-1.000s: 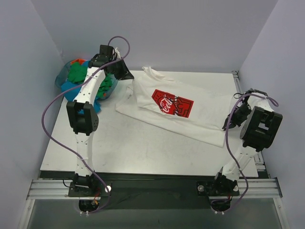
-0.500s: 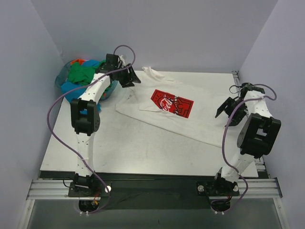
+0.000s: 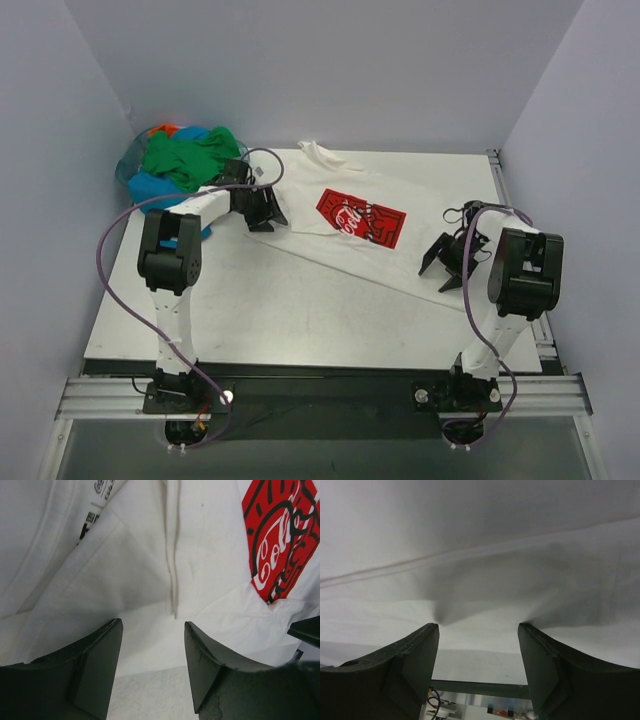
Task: Fold and stack the t-shirts
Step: Fold the flattened tshirt in 1/3 of the way
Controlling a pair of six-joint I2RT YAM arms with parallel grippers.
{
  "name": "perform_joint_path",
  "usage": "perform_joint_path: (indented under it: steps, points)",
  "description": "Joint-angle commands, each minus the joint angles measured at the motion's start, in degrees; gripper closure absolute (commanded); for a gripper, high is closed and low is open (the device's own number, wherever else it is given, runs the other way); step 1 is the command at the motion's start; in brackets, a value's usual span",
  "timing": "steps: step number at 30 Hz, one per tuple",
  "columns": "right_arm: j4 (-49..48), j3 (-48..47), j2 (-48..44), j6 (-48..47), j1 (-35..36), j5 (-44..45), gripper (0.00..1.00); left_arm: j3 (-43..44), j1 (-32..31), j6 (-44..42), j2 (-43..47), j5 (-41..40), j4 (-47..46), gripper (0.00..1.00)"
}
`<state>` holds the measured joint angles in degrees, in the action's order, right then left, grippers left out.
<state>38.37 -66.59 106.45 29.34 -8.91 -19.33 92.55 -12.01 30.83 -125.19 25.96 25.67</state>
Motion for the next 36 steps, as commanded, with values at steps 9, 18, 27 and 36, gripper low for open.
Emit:
perform_joint_path:
  steps: [9,18,27,36]
  points:
    - [1.00,7.60,0.25,0.01,0.12,2.37,0.36,-18.17,0.15,-5.87,12.23,-6.53,-4.05,0.37]
    - [2.15,16.75,-6.16,1.15,0.91,1.76,0.36,-29.61,0.06,-6.66,20.23,-11.62,-1.07,0.37]
    - [3.11,23.25,-13.11,2.21,2.23,1.23,0.35,-40.77,-0.82,-6.57,31.30,-14.97,2.01,0.37]
    - [4.43,20.98,-18.74,2.03,3.63,-0.09,0.36,-37.36,-8.29,-6.40,37.12,-16.81,2.02,0.37]
